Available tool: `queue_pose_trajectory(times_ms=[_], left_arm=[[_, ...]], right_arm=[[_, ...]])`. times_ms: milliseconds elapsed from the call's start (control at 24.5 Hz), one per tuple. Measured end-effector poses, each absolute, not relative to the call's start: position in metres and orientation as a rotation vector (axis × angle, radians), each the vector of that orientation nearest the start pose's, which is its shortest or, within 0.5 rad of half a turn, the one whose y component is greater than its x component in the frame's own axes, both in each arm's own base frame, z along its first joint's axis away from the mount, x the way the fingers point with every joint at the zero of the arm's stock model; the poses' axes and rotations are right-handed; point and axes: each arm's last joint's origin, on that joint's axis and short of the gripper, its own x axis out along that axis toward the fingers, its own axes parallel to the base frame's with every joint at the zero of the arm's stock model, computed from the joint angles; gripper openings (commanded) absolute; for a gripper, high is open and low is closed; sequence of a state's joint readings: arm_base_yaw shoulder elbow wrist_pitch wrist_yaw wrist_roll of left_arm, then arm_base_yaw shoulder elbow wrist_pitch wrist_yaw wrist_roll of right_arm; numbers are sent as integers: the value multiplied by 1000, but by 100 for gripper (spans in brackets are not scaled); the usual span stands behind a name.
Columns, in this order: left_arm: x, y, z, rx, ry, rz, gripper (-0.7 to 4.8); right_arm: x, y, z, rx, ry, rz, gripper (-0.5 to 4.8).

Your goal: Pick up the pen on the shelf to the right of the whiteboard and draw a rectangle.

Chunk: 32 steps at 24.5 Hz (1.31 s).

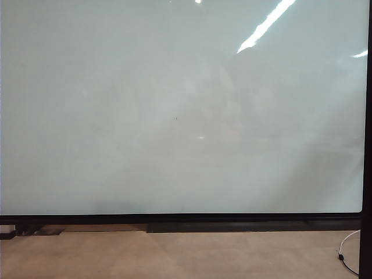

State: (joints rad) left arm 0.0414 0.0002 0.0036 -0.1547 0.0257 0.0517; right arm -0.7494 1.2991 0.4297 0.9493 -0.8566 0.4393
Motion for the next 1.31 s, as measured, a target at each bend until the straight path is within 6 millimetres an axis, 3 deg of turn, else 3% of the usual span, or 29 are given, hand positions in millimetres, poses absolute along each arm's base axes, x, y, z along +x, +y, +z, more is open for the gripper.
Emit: queue_pose_trajectory(times_ms=[41,122,367,612,1101,1305], left_arm=[[96,3,150,47,151,12,-5],[96,3,150,47,152,12,-5],[96,3,150,47,152,12,-5],[96,3,150,47,151,12,-5],[96,3,150,47,151,12,-5],[96,3,150,47,152,12,-5]], right_arm=[[193,-149,211,381,-28,126,256],[199,-153,200,396,-14,118,311],[223,-147,163,293,48,67,311],[255,-100,137,-105,176,96,312],[288,-113,164,-211,79,75,339],[305,-120,159,-149,97,102,338]])
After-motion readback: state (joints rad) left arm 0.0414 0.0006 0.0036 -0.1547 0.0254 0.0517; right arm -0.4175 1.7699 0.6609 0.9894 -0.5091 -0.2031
